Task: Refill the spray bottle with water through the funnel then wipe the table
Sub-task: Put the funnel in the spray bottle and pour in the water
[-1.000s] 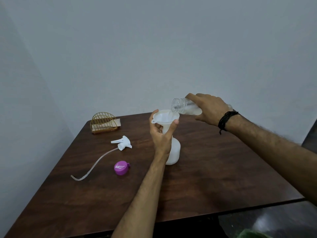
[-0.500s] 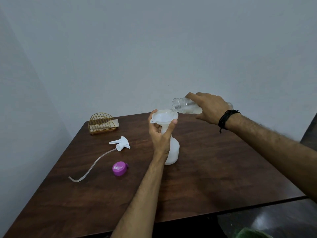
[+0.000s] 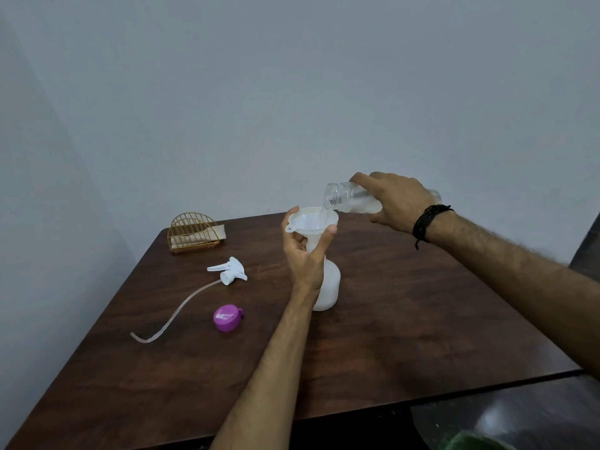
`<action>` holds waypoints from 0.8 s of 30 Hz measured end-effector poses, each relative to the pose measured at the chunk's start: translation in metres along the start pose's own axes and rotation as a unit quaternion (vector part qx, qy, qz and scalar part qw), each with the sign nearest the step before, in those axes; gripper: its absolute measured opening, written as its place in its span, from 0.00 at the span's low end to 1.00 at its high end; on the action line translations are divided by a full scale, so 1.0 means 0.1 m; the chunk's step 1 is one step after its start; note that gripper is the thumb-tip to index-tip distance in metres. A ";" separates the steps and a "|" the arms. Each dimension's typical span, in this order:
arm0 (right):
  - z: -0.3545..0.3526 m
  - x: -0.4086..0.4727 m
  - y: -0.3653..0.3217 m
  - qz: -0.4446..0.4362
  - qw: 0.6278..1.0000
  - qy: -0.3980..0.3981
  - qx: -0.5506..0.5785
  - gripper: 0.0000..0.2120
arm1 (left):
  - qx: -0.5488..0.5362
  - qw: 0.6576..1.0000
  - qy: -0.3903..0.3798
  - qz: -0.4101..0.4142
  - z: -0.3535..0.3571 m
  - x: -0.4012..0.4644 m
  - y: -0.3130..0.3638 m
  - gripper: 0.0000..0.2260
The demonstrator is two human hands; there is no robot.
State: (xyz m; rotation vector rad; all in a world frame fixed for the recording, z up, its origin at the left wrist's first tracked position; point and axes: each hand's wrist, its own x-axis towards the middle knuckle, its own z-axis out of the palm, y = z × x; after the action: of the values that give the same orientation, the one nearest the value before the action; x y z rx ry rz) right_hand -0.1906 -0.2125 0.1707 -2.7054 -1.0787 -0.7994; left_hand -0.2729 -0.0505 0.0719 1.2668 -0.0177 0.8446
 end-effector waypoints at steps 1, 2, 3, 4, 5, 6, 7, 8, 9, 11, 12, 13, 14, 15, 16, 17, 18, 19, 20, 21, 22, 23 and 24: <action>0.00 0.00 0.00 0.001 1.000 0.000 0.000 0.25 | 0.002 1.000 0.000 0.000 0.00 0.00 0.00 0.35; 0.00 0.01 0.00 0.001 1.000 -0.001 -0.001 0.25 | 0.002 1.000 -0.001 -0.001 0.00 0.01 0.00 0.35; 0.00 0.01 -0.01 0.000 1.000 -0.001 -0.003 0.25 | 0.002 1.000 -0.002 -0.002 0.00 0.01 -0.01 0.35; 0.00 0.01 -0.01 -0.001 1.000 0.000 -0.004 0.25 | 0.001 1.000 -0.002 -0.004 -0.01 0.01 -0.02 0.36; 0.00 0.01 -0.01 -0.002 1.000 0.001 -0.004 0.25 | 0.000 1.000 -0.002 -0.004 -0.01 0.01 -0.02 0.36; 0.00 0.01 -0.01 -0.002 1.000 0.001 -0.004 0.24 | 0.000 1.000 -0.002 -0.003 -0.01 0.01 -0.03 0.36; 0.01 0.01 -0.01 -0.002 1.000 0.000 -0.004 0.25 | 0.001 1.000 -0.004 0.000 -0.01 0.01 -0.02 0.36; 0.01 0.01 -0.01 -0.003 1.000 -0.001 -0.005 0.25 | 0.002 1.000 -0.007 0.001 -0.01 0.01 -0.03 0.36; 0.01 0.02 -0.01 -0.004 1.000 -0.002 -0.008 0.25 | 0.003 1.000 -0.008 0.002 -0.01 0.01 -0.03 0.36; 0.00 0.03 -0.02 -0.005 1.000 -0.002 -0.012 0.25 | 0.005 1.000 -0.004 0.001 -0.02 0.02 -0.04 0.36; 0.00 0.03 -0.02 -0.004 1.000 -0.003 -0.014 0.25 | 0.004 1.000 -0.004 0.000 -0.02 0.02 -0.05 0.36; 0.00 0.03 -0.02 -0.004 1.000 -0.005 -0.014 0.25 | 0.005 1.000 -0.004 0.000 -0.02 0.03 -0.05 0.36; 0.00 0.04 -0.03 -0.004 1.000 -0.007 -0.015 0.25 | 0.005 1.000 -0.004 0.001 -0.02 0.03 -0.06 0.35; -0.01 0.04 -0.03 -0.006 1.000 -0.008 -0.016 0.25 | 0.005 1.000 -0.003 0.002 -0.02 0.03 -0.06 0.35; -0.01 0.04 -0.03 -0.008 1.000 -0.007 -0.017 0.25 | 0.004 1.000 -0.002 0.002 -0.02 0.03 -0.06 0.35; -0.02 0.04 -0.03 -0.009 1.000 -0.006 -0.019 0.25 | 0.004 1.000 -0.002 0.003 -0.02 0.03 -0.06 0.35; -0.02 0.04 -0.03 -0.010 1.000 -0.005 -0.020 0.25 | 0.004 1.000 -0.002 0.002 -0.02 0.03 -0.06 0.35; -0.02 0.04 -0.03 -0.010 1.000 -0.005 -0.020 0.25 | 0.004 1.000 -0.003 0.002 -0.02 0.03 -0.06 0.35; -0.02 0.04 -0.03 -0.010 1.000 -0.006 -0.021 0.25 | 0.004 1.000 -0.003 0.003 -0.02 0.03 -0.06 0.35; -0.03 0.04 -0.03 -0.011 1.000 -0.007 -0.022 0.25 | 0.005 1.000 -0.003 0.005 -0.02 0.03 -0.06 0.34; -0.04 0.04 -0.03 -0.012 1.000 -0.007 -0.024 0.25 | 0.007 1.000 -0.002 0.006 -0.02 0.02 -0.06 0.34; -0.05 0.04 -0.03 -0.012 1.000 -0.007 -0.026 0.25 | 0.011 1.000 -0.002 0.008 -0.02 0.02 -0.05 0.33; -0.05 0.04 -0.02 -0.013 0.999 -0.007 -0.028 0.25 | 0.013 1.000 -0.002 0.009 -0.02 0.01 -0.04 0.32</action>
State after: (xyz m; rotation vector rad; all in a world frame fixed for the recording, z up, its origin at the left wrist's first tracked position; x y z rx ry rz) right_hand -0.1918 -0.2101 0.1772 -2.7530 -1.1127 -0.8292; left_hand -0.2703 -0.0487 0.0687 1.2937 -0.0209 0.8594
